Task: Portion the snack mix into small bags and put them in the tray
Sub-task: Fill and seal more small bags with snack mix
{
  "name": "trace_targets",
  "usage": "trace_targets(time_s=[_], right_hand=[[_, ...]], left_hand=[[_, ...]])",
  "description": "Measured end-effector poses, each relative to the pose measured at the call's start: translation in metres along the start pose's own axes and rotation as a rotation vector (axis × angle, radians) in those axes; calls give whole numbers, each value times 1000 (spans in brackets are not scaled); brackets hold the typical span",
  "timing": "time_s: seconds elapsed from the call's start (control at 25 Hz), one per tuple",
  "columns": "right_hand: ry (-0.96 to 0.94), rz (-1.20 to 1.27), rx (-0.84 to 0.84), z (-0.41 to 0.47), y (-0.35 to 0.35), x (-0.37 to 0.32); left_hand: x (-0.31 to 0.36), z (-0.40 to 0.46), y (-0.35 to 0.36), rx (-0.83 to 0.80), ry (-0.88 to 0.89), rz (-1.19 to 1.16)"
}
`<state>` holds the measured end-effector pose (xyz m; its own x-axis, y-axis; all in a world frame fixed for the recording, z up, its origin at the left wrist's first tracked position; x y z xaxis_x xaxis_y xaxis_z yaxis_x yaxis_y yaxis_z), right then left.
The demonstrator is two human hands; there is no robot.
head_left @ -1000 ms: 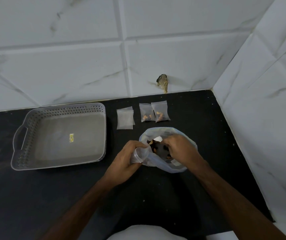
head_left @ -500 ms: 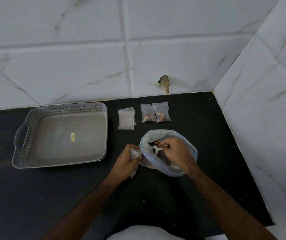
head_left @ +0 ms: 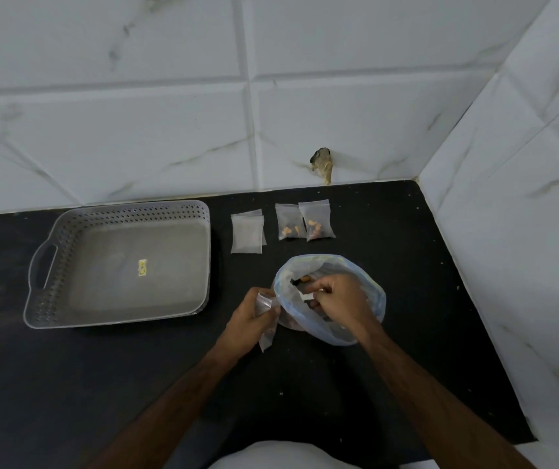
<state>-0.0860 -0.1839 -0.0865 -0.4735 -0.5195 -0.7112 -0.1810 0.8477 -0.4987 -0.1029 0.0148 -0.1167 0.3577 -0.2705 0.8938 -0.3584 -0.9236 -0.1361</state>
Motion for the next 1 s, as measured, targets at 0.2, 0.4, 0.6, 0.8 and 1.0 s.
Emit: trace_targets(time_s=[0.2, 0.4, 0.6, 0.8, 1.0], right_hand=[[116, 258, 71, 1, 5, 17], [367, 140, -39, 8, 14, 32], [294, 157, 4, 7, 8, 31], [320, 223, -23, 4, 8, 36], [378, 483, -37, -2, -10, 35]], left_hand=[[1, 2, 0, -48, 14, -5], [1, 3, 7, -56, 16, 25], [2, 3, 9, -111, 27, 34], [2, 6, 3, -39, 67, 57], [6, 7, -1, -13, 67, 95]])
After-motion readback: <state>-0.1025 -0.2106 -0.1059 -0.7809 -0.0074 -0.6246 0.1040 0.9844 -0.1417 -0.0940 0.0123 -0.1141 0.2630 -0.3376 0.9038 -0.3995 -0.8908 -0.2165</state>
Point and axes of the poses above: each hand's wrist, its own z-axis towards the middle knuckle, its own y-axis out of the palm, x = y × z, the point moved 7 cm from there along z, towards the middle knuckle, and after that the axes turned 3 degrees about y, right-handed, at the moved point
